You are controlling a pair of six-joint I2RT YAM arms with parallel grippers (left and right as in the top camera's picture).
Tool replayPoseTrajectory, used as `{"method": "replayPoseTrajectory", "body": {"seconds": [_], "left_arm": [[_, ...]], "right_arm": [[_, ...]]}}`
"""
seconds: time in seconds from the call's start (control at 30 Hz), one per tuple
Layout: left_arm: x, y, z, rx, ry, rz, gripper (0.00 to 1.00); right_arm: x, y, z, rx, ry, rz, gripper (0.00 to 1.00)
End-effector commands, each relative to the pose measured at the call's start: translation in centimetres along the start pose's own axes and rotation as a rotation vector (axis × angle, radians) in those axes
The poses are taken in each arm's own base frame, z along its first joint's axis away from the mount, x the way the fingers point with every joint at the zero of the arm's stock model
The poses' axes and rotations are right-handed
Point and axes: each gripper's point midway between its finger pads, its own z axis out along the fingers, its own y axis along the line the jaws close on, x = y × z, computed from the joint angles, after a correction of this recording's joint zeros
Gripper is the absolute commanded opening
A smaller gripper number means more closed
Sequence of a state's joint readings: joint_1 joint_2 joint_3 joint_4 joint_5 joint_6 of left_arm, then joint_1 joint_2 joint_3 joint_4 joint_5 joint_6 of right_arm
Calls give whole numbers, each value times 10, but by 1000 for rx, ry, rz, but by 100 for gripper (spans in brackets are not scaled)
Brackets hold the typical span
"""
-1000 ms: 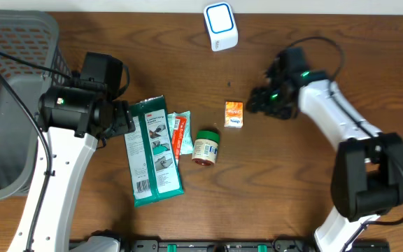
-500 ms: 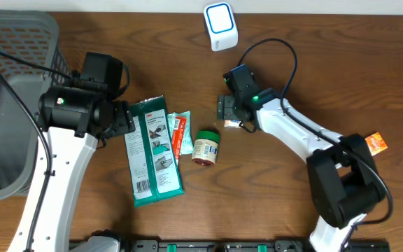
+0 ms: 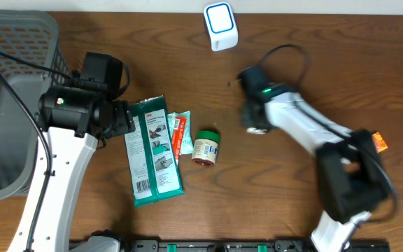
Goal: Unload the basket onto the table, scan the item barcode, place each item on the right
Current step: 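Carry the orange pack to the table's right edge, then lower the orange pack beside the first pack and open the right gripper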
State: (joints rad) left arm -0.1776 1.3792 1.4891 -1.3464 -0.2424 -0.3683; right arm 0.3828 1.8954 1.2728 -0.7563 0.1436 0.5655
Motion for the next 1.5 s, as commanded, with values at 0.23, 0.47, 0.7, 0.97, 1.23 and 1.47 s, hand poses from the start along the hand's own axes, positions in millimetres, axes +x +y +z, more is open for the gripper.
{"method": "replayPoseTrajectory", "body": {"seconds": [0.23, 0.47, 0.7, 0.97, 1.23, 1.47], "left_arm": [[-1, 3, -1, -13, -6, 3, 88], [-1, 3, -1, -13, -5, 3, 88], [-1, 3, -1, -13, -6, 3, 88], [-1, 3, -1, -13, -5, 3, 88], [-1, 3, -1, -13, -6, 3, 88], [-1, 3, -1, -12, -5, 3, 88]], "right_arm": [[-15, -185, -90, 248, -37, 248, 12], [12, -249, -70, 316, 52, 406, 16], [21, -274, -31, 283, 3, 522, 31], [26, -272, -3, 268, -50, 445, 99], [13, -261, -20, 194, -28, 439, 99], [12, -259, -56, 195, 56, 435, 99]]}}
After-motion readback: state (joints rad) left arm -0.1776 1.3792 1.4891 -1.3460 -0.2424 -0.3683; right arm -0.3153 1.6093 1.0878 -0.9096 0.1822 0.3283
